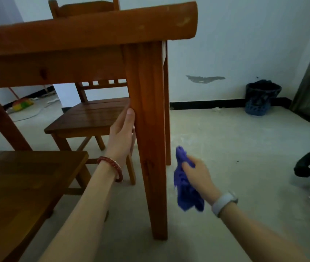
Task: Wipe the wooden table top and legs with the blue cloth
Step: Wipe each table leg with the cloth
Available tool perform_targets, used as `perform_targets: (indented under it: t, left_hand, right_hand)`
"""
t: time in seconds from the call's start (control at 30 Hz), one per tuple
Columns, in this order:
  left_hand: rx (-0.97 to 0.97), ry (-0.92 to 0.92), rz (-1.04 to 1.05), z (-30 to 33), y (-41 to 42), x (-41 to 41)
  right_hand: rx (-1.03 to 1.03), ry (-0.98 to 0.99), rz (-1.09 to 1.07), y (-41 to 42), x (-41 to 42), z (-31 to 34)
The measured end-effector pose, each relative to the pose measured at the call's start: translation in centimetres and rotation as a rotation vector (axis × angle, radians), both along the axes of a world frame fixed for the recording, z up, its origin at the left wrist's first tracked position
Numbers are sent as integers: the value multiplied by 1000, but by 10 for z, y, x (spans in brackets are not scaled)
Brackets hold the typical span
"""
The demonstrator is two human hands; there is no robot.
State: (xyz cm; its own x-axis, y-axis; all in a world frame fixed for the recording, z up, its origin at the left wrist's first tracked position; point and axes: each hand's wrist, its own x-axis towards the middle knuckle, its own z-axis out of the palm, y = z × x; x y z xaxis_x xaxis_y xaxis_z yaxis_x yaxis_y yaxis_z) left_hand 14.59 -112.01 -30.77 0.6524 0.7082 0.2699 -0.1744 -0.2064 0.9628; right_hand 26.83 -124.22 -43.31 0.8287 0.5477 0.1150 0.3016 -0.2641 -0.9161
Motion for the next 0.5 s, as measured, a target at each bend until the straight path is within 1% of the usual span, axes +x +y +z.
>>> perform_targets:
  t: [0.1,0.17,0.2,0.23,0.3,0.37,0.4,0.43,0.47,0.5]
  left_hand:
    - [24,-5,28,-5,-3,-3]
    - [113,30,89,-14,-7,-8]
    - [173,49,119,-20,-9,-11]
    - [231,65,139,-26,-9,-13]
    - [304,102,152,-36,-9,-15]
    - [342,134,169,-47,-7,-16]
    - [356,147,187,-53,-6,-16]
    - [368,161,211,-60,-6,-15]
    - [380,178,233,-66,-6,-14]
    - [393,203,256,-71,-6,-14]
  right_hand:
    - [391,-162,-47,5,-3,83]
    - [599,-292,-29,10,-21,106]
    - [640,-322,12,14,-30,104]
    - [620,-303,42,21,-38,89]
    - [500,-121,43,30,-45,43]
    - [293,108,78,27,-34,-9]
    - [126,179,130,21,-27,-30]
    - [-39,201,175,15,-19,-43]
    - [-142,174,193,11,-12,-49]
    - [-150,120,181,9,-7,-48]
